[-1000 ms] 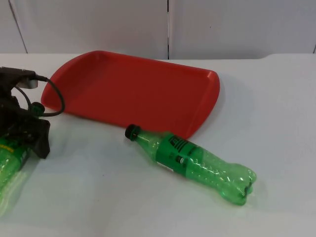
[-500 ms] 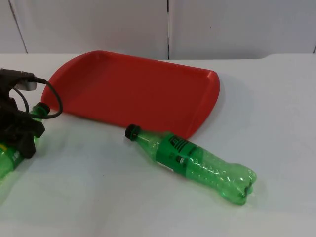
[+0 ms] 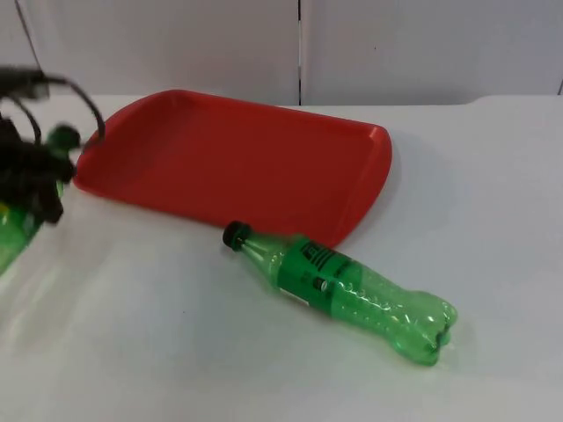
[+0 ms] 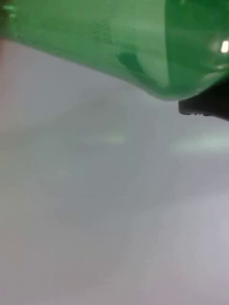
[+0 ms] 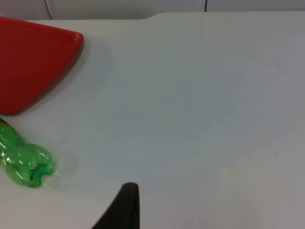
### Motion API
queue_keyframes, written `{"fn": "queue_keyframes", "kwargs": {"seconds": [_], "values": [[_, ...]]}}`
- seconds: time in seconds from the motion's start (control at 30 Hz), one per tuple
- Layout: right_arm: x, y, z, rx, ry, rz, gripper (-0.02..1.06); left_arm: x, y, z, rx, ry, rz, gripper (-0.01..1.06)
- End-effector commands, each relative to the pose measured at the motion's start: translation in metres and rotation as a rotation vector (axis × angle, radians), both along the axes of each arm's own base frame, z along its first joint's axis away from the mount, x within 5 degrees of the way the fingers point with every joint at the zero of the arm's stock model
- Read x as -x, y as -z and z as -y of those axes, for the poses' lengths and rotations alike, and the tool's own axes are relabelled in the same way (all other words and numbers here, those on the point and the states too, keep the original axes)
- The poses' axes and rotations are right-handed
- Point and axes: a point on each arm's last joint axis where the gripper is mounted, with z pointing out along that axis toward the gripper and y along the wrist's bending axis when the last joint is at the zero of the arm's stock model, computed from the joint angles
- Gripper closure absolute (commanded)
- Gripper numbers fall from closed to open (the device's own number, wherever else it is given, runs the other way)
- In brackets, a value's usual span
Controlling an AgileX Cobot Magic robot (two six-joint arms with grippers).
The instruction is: Place the bottle upright on the tray.
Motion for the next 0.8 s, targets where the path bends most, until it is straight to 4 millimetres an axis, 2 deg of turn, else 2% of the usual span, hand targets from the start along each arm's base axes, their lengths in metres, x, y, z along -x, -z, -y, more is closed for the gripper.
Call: {"fn": "queue_keyframes", "kwargs": {"seconds": [0.0,0.07,0.1,0.13,0.3,0.33,0.47,0.5,0.63,0.77], "values": [[0.0,0.001,0.0,0.0,0.008,0.004,0.0,0.0,-0.031,0.002,0.049,-0.061,0.099,1.05],[0.0,0.001,0.0,0.0,0.008,0.004,0.0,0.004,-0.058,0.006,0.086,-0.076,0.18,1.05],[0.0,0.001,0.0,0.0,0.008,0.004,0.0,0.004,-0.058,0.006,0.086,-0.076,0.18,1.05],[0.0,0.001,0.0,0.0,0.008,0.004,0.0,0.006,-0.069,0.008,0.115,-0.087,0.211,1.05],[0.0,0.001,0.0,0.0,0.008,0.004,0.0,0.02,-0.136,0.02,0.241,-0.029,0.465,1.05],[0.0,0.001,0.0,0.0,0.008,0.004,0.0,0.02,-0.136,0.02,0.241,-0.029,0.465,1.05],[0.0,0.001,0.0,-0.002,0.007,0.004,0.0,0.033,-0.183,0.026,0.308,-0.006,0.697,1.05],[0.0,0.001,0.0,-0.002,0.007,0.004,0.0,0.033,-0.183,0.026,0.308,-0.006,0.697,1.05],[0.0,0.001,0.0,-0.002,0.007,0.004,0.0,0.04,-0.215,0.023,0.279,0.007,0.907,1.05],[0.0,0.001,0.0,-0.002,0.007,0.004,0.0,0.04,-0.222,0.023,0.214,0.068,0.987,1.05]]}}
